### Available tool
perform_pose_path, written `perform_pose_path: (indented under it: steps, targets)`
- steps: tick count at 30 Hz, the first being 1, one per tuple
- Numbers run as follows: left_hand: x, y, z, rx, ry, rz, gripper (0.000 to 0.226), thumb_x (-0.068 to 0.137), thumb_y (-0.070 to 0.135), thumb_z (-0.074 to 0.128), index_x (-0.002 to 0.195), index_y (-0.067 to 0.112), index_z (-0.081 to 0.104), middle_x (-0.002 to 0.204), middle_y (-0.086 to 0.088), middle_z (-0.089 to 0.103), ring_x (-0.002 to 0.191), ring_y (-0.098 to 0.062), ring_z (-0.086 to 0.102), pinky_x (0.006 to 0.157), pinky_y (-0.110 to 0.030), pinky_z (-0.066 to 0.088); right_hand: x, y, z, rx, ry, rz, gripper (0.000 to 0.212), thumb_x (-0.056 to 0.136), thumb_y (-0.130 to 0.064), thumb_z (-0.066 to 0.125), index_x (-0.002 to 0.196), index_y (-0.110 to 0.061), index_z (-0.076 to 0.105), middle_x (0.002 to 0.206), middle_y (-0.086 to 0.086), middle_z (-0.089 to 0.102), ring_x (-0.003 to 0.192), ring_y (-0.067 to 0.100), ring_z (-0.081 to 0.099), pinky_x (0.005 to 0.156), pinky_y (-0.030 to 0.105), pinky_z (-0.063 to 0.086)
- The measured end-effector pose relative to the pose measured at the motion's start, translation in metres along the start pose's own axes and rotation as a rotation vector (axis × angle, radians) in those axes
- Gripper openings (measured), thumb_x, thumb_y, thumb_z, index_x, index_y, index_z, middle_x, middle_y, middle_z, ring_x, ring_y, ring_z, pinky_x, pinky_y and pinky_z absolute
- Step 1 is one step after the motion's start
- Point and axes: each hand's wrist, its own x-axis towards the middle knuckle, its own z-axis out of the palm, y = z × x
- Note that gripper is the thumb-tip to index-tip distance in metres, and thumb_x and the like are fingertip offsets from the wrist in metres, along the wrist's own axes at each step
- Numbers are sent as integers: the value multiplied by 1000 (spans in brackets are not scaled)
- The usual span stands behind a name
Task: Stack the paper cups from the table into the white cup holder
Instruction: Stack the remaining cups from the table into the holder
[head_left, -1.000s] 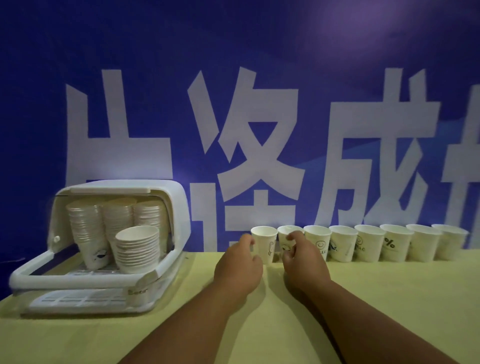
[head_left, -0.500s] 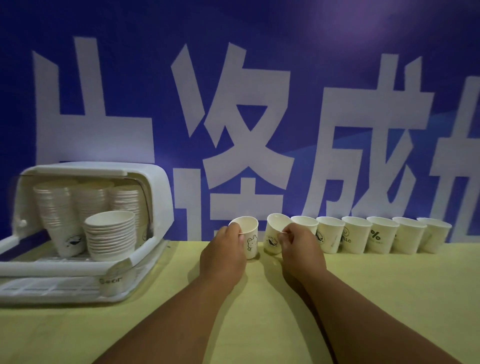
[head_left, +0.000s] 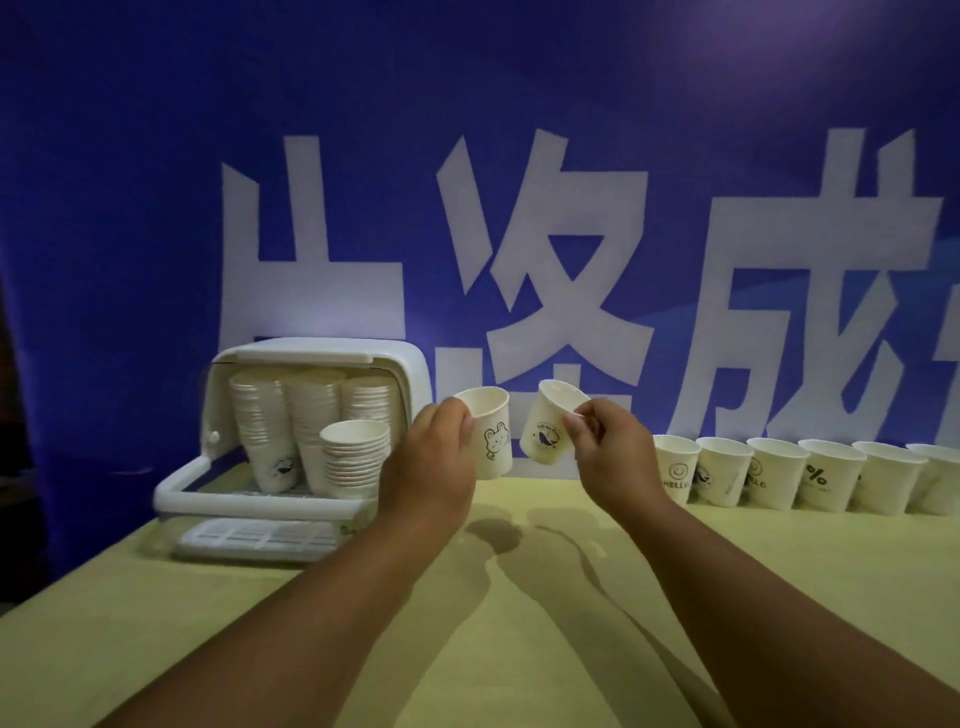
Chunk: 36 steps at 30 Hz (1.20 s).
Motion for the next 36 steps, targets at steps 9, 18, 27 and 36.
perform_pose_path:
  steps: [9,18,27,36]
  targets:
    - [17,-51,-66,-124,314,11,33,108,31,38,97,9,60,88,-6,60,77,-23,55,62,-28,40,-5,-83,47,236,20,-93,4,99,-28,59,101,-25,60,95,-9,60,89,12,61,73,22,53]
    - [14,-87,-79,-81,278,-64,32,104,33,33,103,13,58,100,-5,60,88,-22,55,64,-25,42,-8,-108,81,357,0,-80,3,101,-23,57,102,-25,60,96,-10,60,89,9,60,71,16,50]
    - [15,-101,-81,100,-6,-141,11,105,25,40,97,26,46,114,3,37,104,-22,48,84,-43,54,-17,-121,89,353,-46,-161,6,101,-23,56,106,-25,60,108,-5,61,95,10,57,80,23,55]
    - [4,-102,-75,-109,7,-119,25,108,26,40,132,28,43,118,4,61,99,-15,59,76,-30,48,-26,-127,98,131,-188,-272,6,103,-24,52,99,-28,56,103,-7,57,91,10,54,75,16,47]
